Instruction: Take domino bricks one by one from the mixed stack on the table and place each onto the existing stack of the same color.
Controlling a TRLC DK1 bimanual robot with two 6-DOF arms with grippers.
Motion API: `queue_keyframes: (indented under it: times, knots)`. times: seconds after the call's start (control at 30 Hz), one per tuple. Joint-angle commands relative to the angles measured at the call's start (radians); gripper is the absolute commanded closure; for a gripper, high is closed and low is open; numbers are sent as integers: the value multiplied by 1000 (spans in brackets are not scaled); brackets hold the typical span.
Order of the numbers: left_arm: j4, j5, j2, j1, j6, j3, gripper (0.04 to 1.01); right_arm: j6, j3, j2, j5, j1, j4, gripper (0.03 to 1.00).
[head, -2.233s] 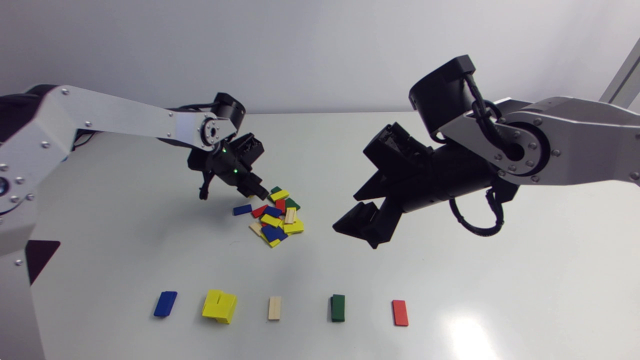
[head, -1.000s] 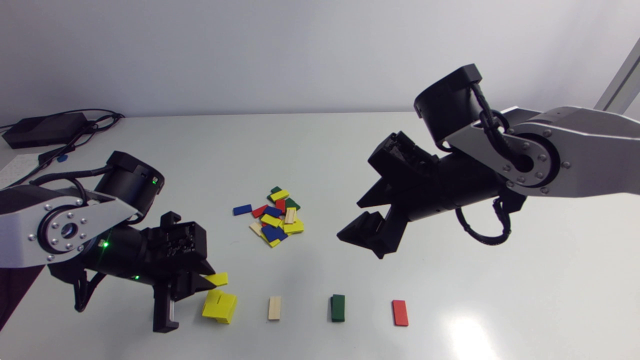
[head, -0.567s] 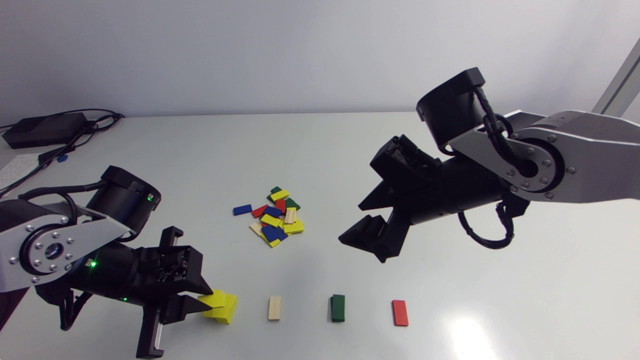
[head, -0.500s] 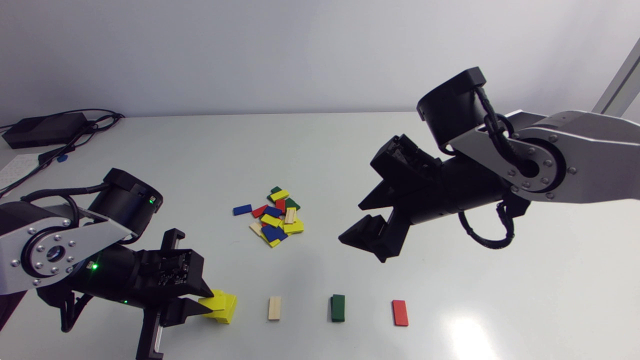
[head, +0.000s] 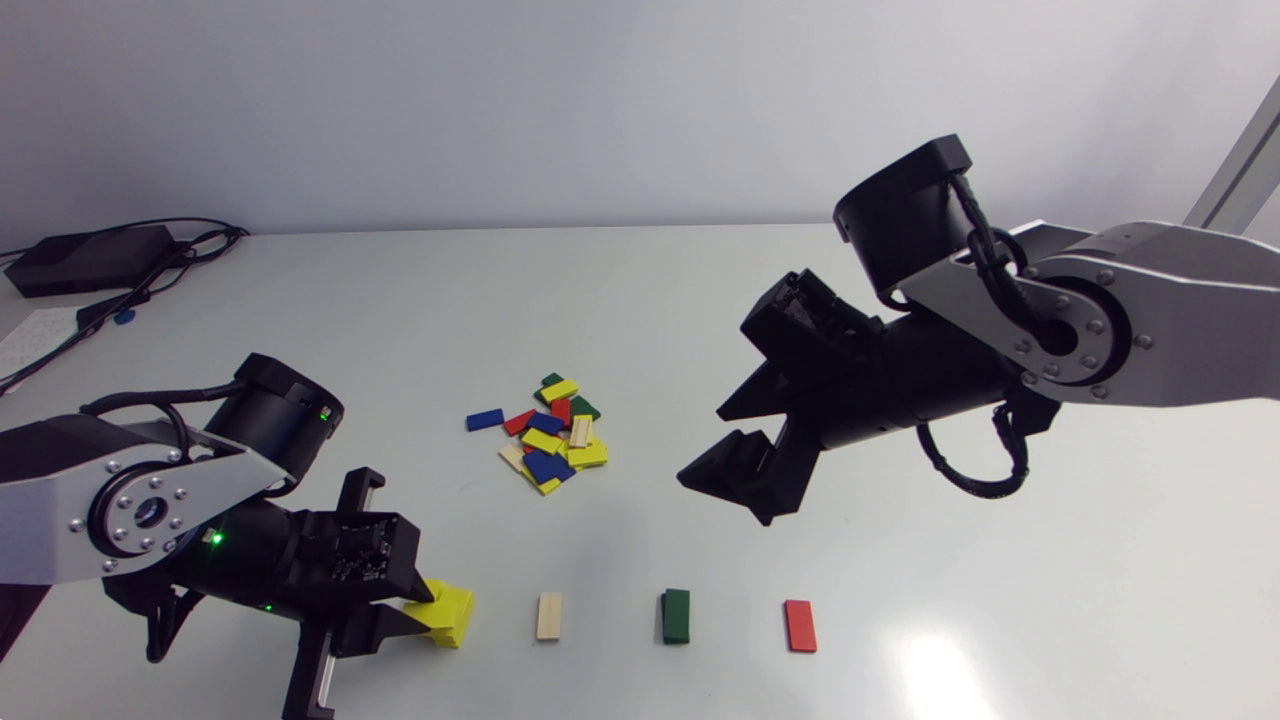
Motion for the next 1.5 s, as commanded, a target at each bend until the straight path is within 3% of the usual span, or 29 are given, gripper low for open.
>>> queue_keyframes:
  times: [0.0,0.77,0.87,0.97,1.23,1.47]
  knots:
    - [8,11,20,4,34,-27,1000,-16,-22,-12,-12,0,6,66]
    - [64,11,37,4,51,-61,993,-17,-20,-3,-12,-1,7,66]
    - [65,11,39,4,53,-61,913,-17,-23,-4,-12,-1,7,66]
    - [68,11,39,4,54,-62,893,-19,-25,-3,-12,-1,7,66]
    - [68,8,39,8,61,-64,416,-19,-25,-4,-13,-1,9,66]
    - [68,6,31,19,67,-64,359,-19,-26,-4,-13,-1,9,66]
